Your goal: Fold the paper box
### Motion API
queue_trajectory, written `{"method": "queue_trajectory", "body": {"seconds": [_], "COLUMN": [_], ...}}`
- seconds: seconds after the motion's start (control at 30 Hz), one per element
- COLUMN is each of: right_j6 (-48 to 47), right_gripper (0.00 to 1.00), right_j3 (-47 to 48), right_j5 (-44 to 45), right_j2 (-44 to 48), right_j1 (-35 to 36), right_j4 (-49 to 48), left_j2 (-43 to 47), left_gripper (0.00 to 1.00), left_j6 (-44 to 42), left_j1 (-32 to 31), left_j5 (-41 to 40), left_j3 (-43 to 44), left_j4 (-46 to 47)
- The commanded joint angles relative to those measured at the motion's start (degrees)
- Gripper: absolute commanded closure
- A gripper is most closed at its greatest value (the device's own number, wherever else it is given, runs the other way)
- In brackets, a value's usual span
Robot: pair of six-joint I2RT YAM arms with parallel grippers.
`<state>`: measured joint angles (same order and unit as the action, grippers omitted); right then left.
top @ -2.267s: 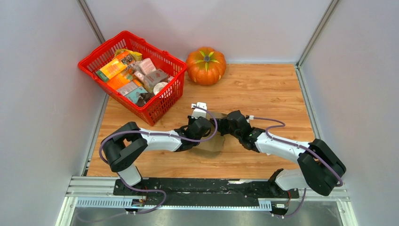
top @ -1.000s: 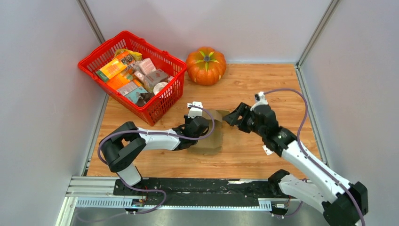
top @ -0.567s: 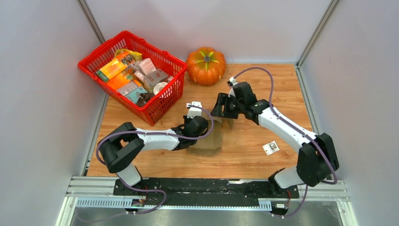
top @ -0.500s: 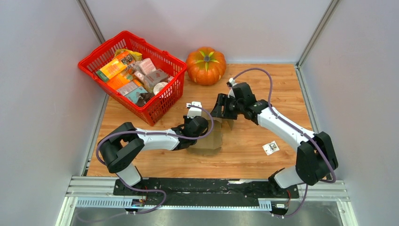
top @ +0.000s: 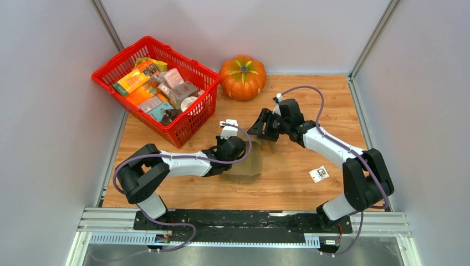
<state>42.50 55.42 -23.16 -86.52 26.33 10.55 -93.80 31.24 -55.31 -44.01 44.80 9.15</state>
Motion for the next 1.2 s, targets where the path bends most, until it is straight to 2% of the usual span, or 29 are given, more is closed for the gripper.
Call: {"method": "queue_trajectory", "body": {"seconds": [0.0,0.2,0.27,0.33,0.37,0.57,0.63,0.77,0.8,0.93,1.0,1.03,1.1,1.13,1.17], "right_j6": [-2.5,7.6,15.4,21.4,23.5,34.5,35.3,35.9,35.5,32.1,29.0,23.6,16.6,9.6,6.7], "right_gripper": [0.39,0.43,0.47,0.49,0.52,0.75,0.77,1.0,1.0,1.0,0.68,0.57,0.45,0.41,0.4], "right_j3": [1.5,-3.4,-7.7,-9.6,-11.2,-15.9,-16.4,-17.6,-18.0,-18.1,-18.1,-17.8,-17.0,-16.6,-15.4], "right_j5": [0.7,-4.4,-5.5,-6.0,-6.5,-8.2,-8.9,-8.3,-8.0,-7.3,-6.6,-6.2,-2.8,-1.6,-0.4], "right_j2": [-0.1,-1.6,-1.3,-1.6,-2.2,-6.3,-7.4,-7.8,-7.8,-6.7,-4.7,-3.3,2.0,3.9,5.4], "right_j1": [0.6,0.4,-0.1,-0.6,-0.7,-1.6,-1.7,-1.7,-1.8,-1.8,-2.0,-2.0,-1.9,-1.7,-1.6], "right_j4": [-0.8,-13.7,-23.1,-28.0,-32.9,-48.1,-49.6,-51.3,-51.6,-49.5,-44.5,-38.0,-29.8,-21.8,-18.1], "left_j2": [0.4,0.2,0.2,0.1,0.0,-0.1,0.0,0.0,0.0,0.1,0.1,0.3,0.5,0.7,0.8], "left_gripper": [1.0,1.0,1.0,1.0,1.0,1.0,1.0,1.0,1.0,1.0,1.0,1.0,1.0,1.0,1.0], "left_j6": [0.1,0.2,0.1,0.1,0.1,0.5,0.5,0.7,0.8,1.4,1.7,1.8,2.0,2.1,2.4], "left_j1": [0.1,0.1,0.1,0.1,0.1,0.1,0.1,0.1,0.1,0.1,0.1,0.1,0.1,0.1,0.1], "left_j5": [1.6,1.6,1.4,1.4,1.4,1.5,1.4,1.3,1.3,1.5,1.4,1.2,0.9,0.9,0.7], "left_j3": [0.8,1.1,1.2,1.3,1.4,1.8,1.6,1.4,1.3,1.1,1.0,1.1,1.0,0.7,0.6], "left_j4": [-5.0,-5.6,-5.6,-5.7,-5.7,-6.1,-6.1,-6.1,-6.1,-5.9,-6.0,-6.1,-6.6,-6.6,-6.4]}}
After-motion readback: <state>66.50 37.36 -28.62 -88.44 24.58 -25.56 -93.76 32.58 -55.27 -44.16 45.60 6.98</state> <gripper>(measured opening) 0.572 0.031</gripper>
